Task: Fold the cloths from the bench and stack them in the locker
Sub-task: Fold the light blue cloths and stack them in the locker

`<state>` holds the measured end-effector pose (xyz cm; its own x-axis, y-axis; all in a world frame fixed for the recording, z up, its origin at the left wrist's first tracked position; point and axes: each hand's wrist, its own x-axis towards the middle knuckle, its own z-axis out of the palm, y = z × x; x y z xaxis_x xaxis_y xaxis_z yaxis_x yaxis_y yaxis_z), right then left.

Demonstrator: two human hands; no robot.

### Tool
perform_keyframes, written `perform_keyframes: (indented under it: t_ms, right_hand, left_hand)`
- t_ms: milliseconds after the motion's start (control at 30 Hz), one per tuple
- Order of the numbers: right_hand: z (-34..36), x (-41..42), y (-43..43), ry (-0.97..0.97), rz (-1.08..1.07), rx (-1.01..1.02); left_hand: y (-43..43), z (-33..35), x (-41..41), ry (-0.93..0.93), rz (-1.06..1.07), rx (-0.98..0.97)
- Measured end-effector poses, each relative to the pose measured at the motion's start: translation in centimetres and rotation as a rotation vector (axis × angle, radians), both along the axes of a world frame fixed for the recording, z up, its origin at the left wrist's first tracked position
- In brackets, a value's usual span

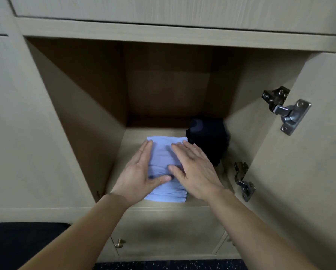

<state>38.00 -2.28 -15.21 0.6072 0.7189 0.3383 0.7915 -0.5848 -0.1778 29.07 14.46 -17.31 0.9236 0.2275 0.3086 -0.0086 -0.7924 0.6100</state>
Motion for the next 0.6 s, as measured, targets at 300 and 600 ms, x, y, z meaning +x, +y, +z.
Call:
perform_keyframes:
  t_ms: [300,600]
  right_hand:
    - [-2.1,-2.6,-0.3,-0.183,-0.052,-0.101]
    - [-4.3,-2.1,0.1,-0.286,-0.059,-0.082]
  left_hand:
    - [-2.0,-5.1,-2.4,0.172,0.221,-0.105]
    - [-3.4,-7.9,-1.6,0.132,0.296,-0.133]
